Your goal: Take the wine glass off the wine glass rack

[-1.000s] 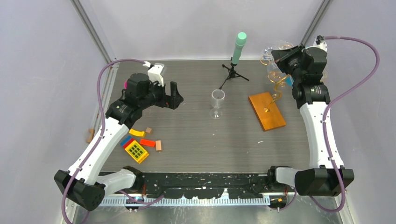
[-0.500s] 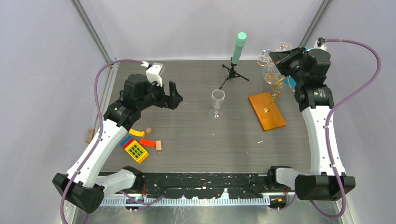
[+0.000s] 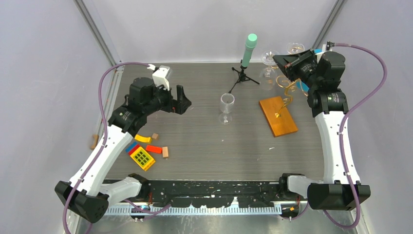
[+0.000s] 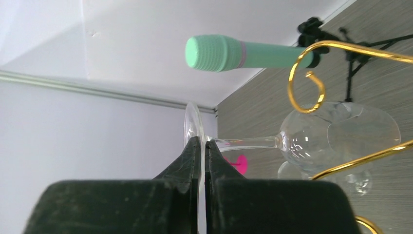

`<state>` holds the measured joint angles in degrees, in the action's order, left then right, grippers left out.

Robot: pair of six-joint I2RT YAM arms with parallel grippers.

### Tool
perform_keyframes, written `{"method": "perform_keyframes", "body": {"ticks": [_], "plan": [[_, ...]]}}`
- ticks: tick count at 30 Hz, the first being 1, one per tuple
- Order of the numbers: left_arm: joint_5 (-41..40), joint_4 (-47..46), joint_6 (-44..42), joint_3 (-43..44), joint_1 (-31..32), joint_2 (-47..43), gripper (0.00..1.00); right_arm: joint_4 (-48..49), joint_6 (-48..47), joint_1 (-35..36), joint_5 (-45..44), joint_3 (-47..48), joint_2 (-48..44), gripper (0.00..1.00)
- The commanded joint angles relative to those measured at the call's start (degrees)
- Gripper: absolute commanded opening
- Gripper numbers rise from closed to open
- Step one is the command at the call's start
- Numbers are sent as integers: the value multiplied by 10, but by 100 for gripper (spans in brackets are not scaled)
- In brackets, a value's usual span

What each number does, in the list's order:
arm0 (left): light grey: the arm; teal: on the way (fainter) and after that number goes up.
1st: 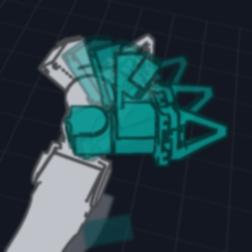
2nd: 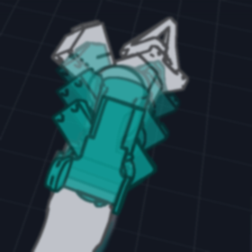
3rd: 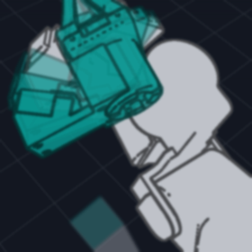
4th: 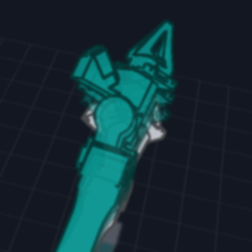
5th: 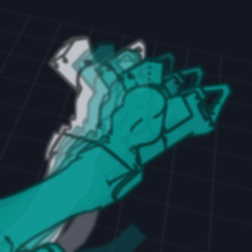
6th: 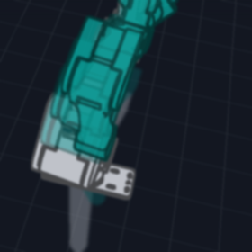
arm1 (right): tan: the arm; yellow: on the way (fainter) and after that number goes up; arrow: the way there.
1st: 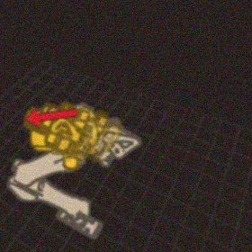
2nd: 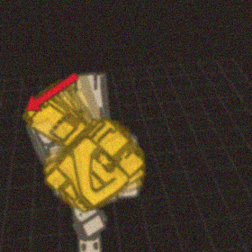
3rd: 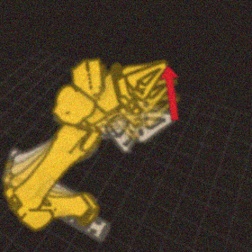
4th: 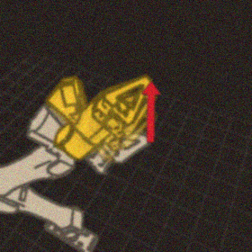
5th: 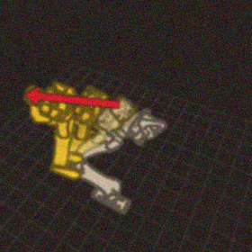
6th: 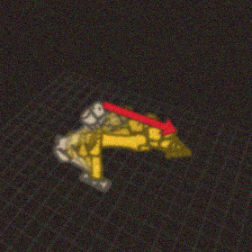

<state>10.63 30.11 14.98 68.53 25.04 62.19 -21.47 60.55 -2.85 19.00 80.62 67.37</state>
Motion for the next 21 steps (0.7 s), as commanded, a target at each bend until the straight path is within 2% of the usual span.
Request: {"method": "perform_keyframes", "body": {"ticks": [1, 5, 8, 12, 21], "plan": [[35, -54, 13, -2, -1, -15, 96, 125, 68, 2, 85, 0, -23, 0], [98, -102, 35, -1, -1, -8, 96, 158, 109, 35, 122, -9, -21, 0], [143, -139, 59, 2, -1, 4, 95, 188, 113, 114, 132, -10, -7, 0], [162, -154, 76, 14, -1, 13, 95, 205, 104, 189, 130, -7, 19, 0], [171, -205, 72, -8, -1, -12, 95, 245, 127, 302, 153, 7, 83, 0]]}}
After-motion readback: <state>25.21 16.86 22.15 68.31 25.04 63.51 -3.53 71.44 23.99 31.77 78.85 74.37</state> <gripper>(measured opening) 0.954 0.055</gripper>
